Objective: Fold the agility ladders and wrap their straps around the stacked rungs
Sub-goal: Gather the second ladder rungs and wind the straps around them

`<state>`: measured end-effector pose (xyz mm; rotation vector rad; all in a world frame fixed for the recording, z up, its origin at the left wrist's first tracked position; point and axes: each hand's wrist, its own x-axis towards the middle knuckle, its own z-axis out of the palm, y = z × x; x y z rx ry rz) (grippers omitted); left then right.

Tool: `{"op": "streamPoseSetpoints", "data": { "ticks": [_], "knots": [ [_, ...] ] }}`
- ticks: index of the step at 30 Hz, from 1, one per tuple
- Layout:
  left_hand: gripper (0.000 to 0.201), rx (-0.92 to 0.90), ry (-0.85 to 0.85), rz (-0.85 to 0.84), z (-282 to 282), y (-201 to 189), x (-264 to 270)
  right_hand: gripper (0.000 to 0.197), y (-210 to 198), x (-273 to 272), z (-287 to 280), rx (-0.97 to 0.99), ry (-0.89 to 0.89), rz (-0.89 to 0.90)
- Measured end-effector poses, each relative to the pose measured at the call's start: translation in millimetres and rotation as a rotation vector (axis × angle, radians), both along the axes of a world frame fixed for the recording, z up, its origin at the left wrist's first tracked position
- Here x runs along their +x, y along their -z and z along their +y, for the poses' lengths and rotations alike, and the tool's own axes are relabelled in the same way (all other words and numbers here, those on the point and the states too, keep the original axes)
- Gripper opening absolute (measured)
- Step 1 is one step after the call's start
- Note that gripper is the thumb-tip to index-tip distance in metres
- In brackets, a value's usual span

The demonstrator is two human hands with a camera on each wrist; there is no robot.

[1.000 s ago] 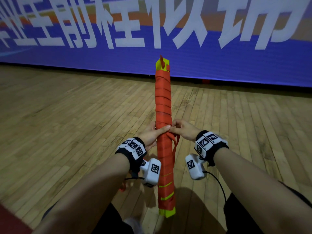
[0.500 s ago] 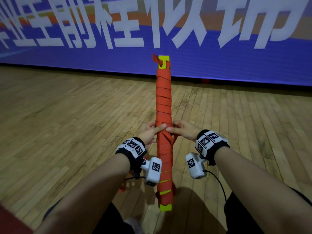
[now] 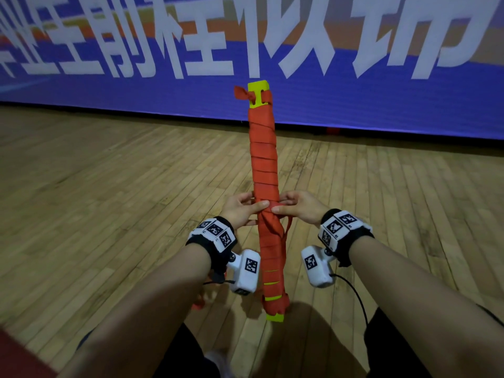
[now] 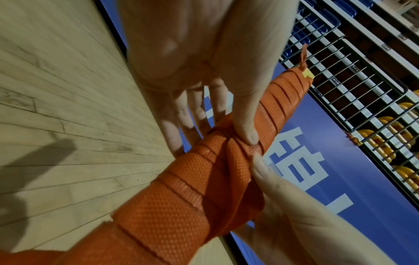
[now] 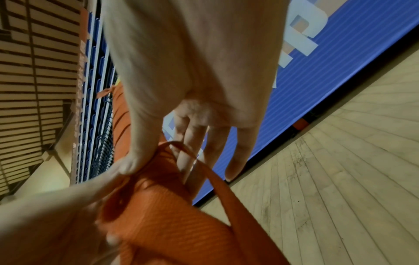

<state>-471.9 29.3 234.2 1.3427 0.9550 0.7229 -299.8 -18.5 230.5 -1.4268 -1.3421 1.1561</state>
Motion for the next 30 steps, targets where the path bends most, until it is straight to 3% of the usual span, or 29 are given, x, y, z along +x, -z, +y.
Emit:
{"op": "streamPoseSetpoints", "data": {
  "ticks": [2,5,10,16,24,30],
  "knots": [
    [0.038,0.000,-0.020,-0.032,0.0,0.5,0.1,0.031,-1.8,3.5,-0.9,-0.011,-0.019,0.000],
    [0.030,0.008,-0.082,-0.086,-0.5,3.4,2.3,0.017,-2.9,4.1,-2.9,0.020,0.006,-0.022],
    [0.026,0.030,-0.078,-0.089,0.2,1.4,5.9,0.010,-5.4,-1.0,-4.9,0.056,0.009,0.036],
    [0.034,-0.067,0.035,-0.089,-3.9,-1.4,4.0,0.023,-2.0,-2.3,-8.5,0.026,-0.057,0.082],
    [0.040,-0.048,-0.106,-0.136,-2.9,-2.3,6.1,0.018,1.8,0.9,-2.2,0.155,0.173,-0.218],
    [0.028,-0.042,-0.102,-0.172,-0.5,-3.8,4.3,0.001,-0.9,-0.2,-4.9,0.059,-0.056,-0.272]
  ]
}}
